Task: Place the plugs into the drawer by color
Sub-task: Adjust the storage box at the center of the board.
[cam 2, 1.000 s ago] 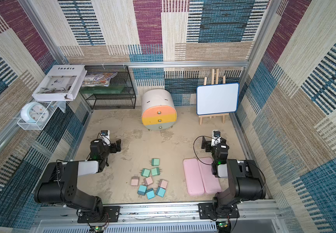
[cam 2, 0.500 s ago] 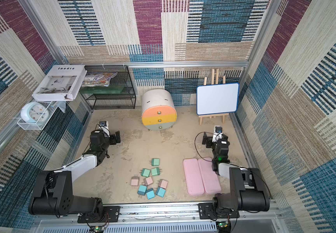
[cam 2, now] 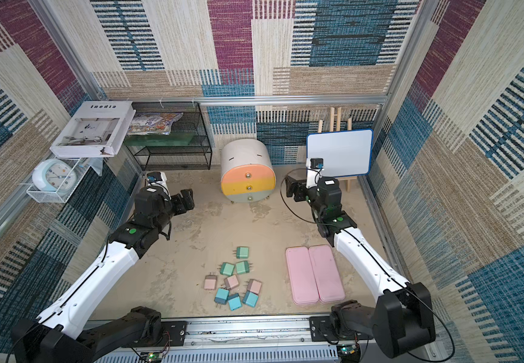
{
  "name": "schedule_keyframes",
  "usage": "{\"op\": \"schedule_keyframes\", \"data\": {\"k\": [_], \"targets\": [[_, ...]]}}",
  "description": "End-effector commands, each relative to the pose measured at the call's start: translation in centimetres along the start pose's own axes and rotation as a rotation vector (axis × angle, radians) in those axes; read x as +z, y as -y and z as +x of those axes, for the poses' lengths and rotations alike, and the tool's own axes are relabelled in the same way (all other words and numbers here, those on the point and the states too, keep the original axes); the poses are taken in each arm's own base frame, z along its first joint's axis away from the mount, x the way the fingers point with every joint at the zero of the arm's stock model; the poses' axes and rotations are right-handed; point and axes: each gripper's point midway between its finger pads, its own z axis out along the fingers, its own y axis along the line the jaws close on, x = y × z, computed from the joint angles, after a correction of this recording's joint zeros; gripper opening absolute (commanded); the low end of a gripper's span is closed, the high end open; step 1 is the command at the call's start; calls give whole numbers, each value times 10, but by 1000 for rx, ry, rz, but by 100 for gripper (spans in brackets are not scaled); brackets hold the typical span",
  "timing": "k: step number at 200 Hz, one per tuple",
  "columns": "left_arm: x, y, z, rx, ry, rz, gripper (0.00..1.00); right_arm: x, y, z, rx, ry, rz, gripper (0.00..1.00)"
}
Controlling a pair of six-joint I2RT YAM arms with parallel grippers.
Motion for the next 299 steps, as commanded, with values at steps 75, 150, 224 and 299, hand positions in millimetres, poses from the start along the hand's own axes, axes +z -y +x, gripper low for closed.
{"op": "schedule_keyframes", "data": {"k": [75,150,224,299], "targets": [[62,117,-28,-12,-286,271,87,123,-33,-9,133,-192,-264,100],[133,147,-16,-31,-444,294,87,182,-17,1,273,-285,-432,100],[166,128,-19,-86,-442,228,92,214,-4,43,354,-359,-485,99],[174,126,9,-118,-529,240,88,211,-18,61,404,-401,-550,100]]}}
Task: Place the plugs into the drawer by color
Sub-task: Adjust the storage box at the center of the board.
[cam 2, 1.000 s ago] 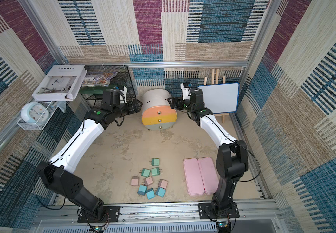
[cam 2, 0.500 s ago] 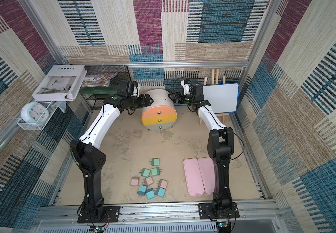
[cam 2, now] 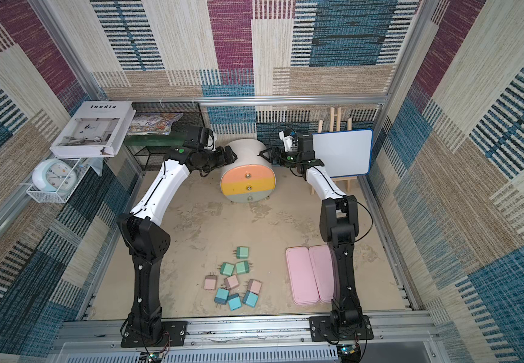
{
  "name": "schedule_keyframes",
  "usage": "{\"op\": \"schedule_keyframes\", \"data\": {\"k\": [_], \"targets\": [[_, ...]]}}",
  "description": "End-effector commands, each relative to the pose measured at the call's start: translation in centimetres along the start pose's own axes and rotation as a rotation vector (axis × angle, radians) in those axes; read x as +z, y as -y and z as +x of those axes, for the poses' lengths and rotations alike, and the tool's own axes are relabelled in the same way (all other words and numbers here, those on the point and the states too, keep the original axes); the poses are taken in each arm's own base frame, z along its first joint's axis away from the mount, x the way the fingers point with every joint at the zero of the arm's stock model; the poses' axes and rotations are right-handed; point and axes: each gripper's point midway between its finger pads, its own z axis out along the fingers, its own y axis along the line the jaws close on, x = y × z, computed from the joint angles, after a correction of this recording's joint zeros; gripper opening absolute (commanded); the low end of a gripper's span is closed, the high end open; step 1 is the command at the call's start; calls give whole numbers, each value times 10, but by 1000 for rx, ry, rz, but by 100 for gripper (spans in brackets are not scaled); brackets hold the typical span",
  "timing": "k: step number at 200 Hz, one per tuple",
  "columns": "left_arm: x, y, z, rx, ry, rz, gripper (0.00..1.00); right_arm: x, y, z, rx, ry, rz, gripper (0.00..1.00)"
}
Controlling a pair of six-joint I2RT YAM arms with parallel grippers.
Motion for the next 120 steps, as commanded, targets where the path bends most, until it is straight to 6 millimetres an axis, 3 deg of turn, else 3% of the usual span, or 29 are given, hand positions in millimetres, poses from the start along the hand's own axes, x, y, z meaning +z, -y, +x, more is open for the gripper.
{"op": "schedule_keyframes", "data": {"k": [1,37,84,120], "targets": [[3,-1,12,-14,-46,14,87,6,-7,15,19,-38,-36,100],[-3,-1,25,0,-56,28,78,20,-24,36,4,-84,-67,99],[-24,12,47,38,-43,72,77,26,-45,60,-14,-118,-84,100],[-38,8,72,55,-57,62,77,29,-60,75,-37,-145,-84,99]]}}
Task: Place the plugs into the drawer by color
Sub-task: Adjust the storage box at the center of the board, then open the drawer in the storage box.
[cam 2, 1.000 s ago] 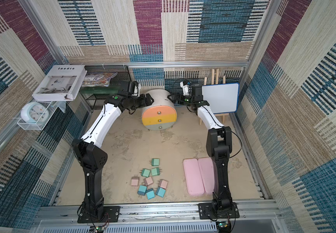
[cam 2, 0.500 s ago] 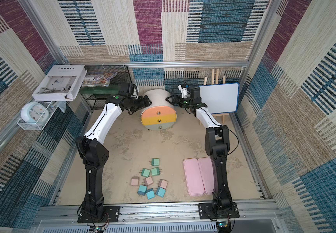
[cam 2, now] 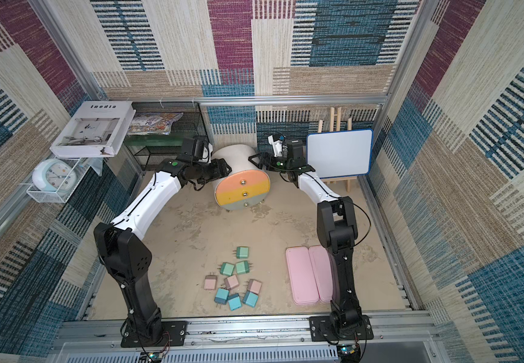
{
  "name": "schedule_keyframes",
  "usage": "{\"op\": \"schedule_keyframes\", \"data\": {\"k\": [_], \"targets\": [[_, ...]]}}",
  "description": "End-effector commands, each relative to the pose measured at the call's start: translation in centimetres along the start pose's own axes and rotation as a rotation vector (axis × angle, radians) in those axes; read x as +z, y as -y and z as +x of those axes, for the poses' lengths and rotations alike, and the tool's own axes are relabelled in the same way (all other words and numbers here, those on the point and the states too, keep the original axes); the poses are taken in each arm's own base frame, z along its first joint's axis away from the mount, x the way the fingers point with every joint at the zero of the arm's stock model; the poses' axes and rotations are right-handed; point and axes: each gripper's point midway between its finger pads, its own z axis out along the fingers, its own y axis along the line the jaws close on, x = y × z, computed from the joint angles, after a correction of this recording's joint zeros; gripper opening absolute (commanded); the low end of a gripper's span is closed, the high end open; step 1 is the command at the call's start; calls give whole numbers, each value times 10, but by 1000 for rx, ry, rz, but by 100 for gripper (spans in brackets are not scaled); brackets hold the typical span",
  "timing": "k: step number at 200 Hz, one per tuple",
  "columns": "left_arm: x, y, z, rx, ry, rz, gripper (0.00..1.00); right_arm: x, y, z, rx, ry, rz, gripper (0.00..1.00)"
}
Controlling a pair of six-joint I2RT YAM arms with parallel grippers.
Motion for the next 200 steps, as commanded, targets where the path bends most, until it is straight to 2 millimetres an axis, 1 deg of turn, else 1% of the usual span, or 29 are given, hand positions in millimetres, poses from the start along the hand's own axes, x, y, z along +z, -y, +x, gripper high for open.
{"op": "schedule_keyframes", "data": {"k": [1,18,27,45,64,65,70,80,92,104,113,127,134,146,148,150,156,159,160,164,180,200], "targets": [[-4,13,22,29,-45,69,77,9,-16,43,17,-137,-44,99],[-12,8,28,37,-34,52,77,11,-22,48,-3,-145,-38,100],[-17,4,30,44,-25,36,77,10,-21,48,-19,-144,-22,100],[-27,1,26,63,-3,4,78,5,-17,36,-68,-127,29,100],[-38,1,17,83,18,-15,78,-9,-12,7,-153,-81,111,100],[-39,1,16,85,19,-15,78,-11,-12,2,-163,-73,123,100],[-42,3,13,92,25,-19,78,-17,-10,-6,-183,-58,148,100],[-47,3,7,109,38,-32,79,-31,-10,-30,-253,-15,216,99],[-53,2,1,129,54,-50,79,-48,-14,-52,-341,34,308,98],[-56,-1,-3,133,66,-68,79,-65,-24,-66,-428,82,369,95],[-57,-3,-5,131,70,-72,79,-78,-30,-71,-472,126,408,94],[-56,-9,-6,124,66,-87,80,-91,-44,-66,-522,194,419,90],[-55,-13,-7,123,61,-95,80,-95,-52,-59,-545,223,416,88],[-51,-17,-5,119,43,-102,80,-96,-65,-39,-584,262,409,84],[-50,-18,-4,119,38,-103,79,-95,-67,-33,-586,258,407,83],[-49,-18,-4,119,36,-103,79,-94,-72,-32,-598,277,400,82],[-46,-20,-1,118,24,-103,79,-92,-79,-21,-619,295,386,81],[-46,-20,-1,118,21,-102,79,-93,-83,-20,-627,301,383,80],[-45,-20,0,118,20,-101,79,-91,-84,-14,-632,306,377,80],[-44,-21,1,117,15,-101,79,-88,-86,-4,-639,306,369,79],[-40,-22,5,119,0,-100,78,-80,-98,22,-678,331,341,75],[-36,-25,7,121,-11,-101,78,-77,-105,42,-700,377,339,71]]}}
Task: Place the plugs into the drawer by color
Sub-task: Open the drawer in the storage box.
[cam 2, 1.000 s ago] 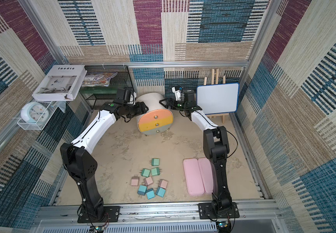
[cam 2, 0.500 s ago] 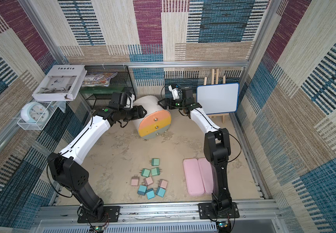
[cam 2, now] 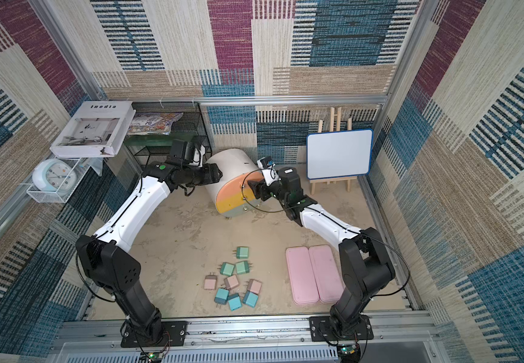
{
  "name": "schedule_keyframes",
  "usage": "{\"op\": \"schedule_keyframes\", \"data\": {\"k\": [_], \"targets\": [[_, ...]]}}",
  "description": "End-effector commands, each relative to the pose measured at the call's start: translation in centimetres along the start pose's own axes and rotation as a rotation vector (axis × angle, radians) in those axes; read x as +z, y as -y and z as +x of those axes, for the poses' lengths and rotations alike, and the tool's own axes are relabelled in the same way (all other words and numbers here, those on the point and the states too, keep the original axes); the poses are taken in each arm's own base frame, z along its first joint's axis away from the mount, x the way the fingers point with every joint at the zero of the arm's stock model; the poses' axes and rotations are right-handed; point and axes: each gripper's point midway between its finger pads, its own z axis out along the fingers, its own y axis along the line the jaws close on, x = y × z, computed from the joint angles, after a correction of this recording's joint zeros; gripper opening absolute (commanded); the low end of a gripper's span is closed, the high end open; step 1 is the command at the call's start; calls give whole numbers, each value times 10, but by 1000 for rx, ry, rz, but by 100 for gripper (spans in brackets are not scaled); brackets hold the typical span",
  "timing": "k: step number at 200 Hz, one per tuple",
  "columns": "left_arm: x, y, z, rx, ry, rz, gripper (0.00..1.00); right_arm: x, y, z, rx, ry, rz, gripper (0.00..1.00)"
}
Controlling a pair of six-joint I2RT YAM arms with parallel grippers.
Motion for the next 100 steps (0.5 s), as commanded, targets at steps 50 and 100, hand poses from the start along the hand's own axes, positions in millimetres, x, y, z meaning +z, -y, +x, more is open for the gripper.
{"op": "schedule_keyframes", "data": {"k": [50,100], "targets": [[8,-10,8,-8,-37,11,77,-6,-21,-27,-68,284,109,57],[15,-9,13,-29,-68,48,76,10,-31,-18,-73,264,114,56]]}}
